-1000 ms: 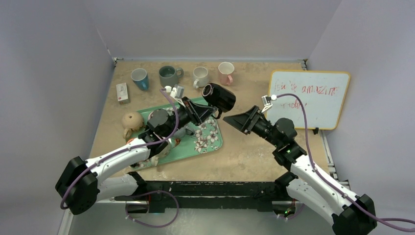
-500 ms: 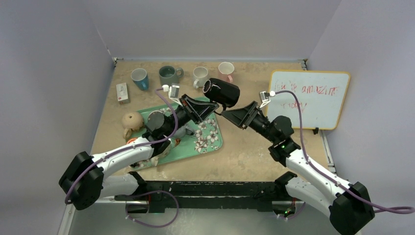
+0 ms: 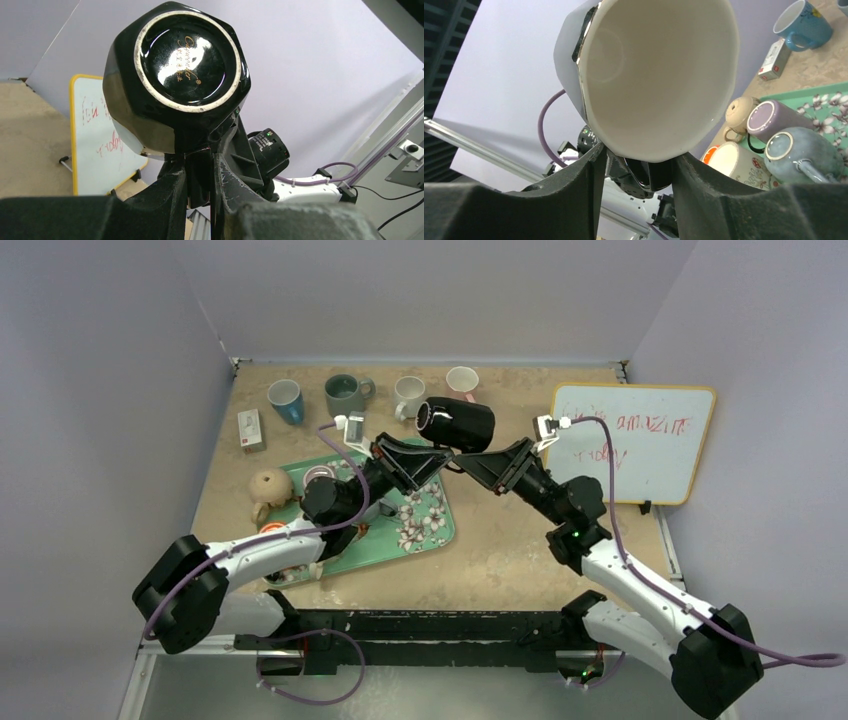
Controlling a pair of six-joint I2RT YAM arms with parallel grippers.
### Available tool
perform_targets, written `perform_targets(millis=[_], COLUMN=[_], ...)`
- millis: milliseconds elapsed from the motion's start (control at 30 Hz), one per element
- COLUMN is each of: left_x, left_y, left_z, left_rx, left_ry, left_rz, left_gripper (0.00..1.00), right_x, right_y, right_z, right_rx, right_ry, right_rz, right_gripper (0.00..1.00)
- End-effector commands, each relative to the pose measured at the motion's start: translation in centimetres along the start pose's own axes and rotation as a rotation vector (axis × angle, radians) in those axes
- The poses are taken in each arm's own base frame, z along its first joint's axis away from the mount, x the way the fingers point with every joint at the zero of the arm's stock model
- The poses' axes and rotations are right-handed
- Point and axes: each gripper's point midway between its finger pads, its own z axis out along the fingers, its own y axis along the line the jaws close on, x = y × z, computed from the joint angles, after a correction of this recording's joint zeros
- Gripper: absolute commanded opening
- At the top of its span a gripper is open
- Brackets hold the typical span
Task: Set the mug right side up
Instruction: Turn over the cup on the tray.
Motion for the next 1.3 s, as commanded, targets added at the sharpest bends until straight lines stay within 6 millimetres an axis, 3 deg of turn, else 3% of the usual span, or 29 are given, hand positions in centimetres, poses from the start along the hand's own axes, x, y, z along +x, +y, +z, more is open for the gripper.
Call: perform_targets(millis=[0, 200, 333, 400, 467, 767, 900, 1267], left_x=[-2.8, -2.2, -1.7, -1.3, -0.8, 0.4, 1.2, 2.2], left_y=[-6.6, -6.3, -6.0, -5.6, -5.0, -2.3, -0.6, 2.7], left_z=[0.2, 0.1, 0.1, 0.1, 0.0, -1.7, -2.9, -5.1], left_rx=[0.231, 0.229, 0.232, 0.223, 0.215, 0.104, 0.001, -0.181], left_ry=[-0.109, -0.108, -0.099, -0.089, -0.082, -0.075, -0.048, -0.003], left_rz=[0.022, 0.01, 0.006, -0.005, -0.013, -0.032, -0.032, 0.022], left_gripper=[0.0, 0.0, 0.0, 0.0, 0.0, 0.0, 0.15, 0.24], right_x=[-1.9, -2.4, -2.4, -2.3, -2.2, -2.4, -2.2, -1.0], right_y=[5.0, 6.6, 7.6, 7.9, 8.0, 7.7, 6.5, 3.6], right_z=[0.6, 0.2, 0.1, 0.1, 0.2, -0.2, 0.0, 0.1], right_rx=[-0.163, -0.22, -0.256, -0.267, -0.276, -0.272, -0.226, -0.196], right_ry=[-0.056, -0.078, -0.075, -0.072, -0.067, -0.094, -0.088, -0.054], right_rz=[-0.035, -0.047, -0.051, -0.063, -0.079, -0.104, -0.091, -0.035], right_gripper=[0.48, 0.35, 0.32, 0.2, 0.0, 0.0, 0.0, 0.0])
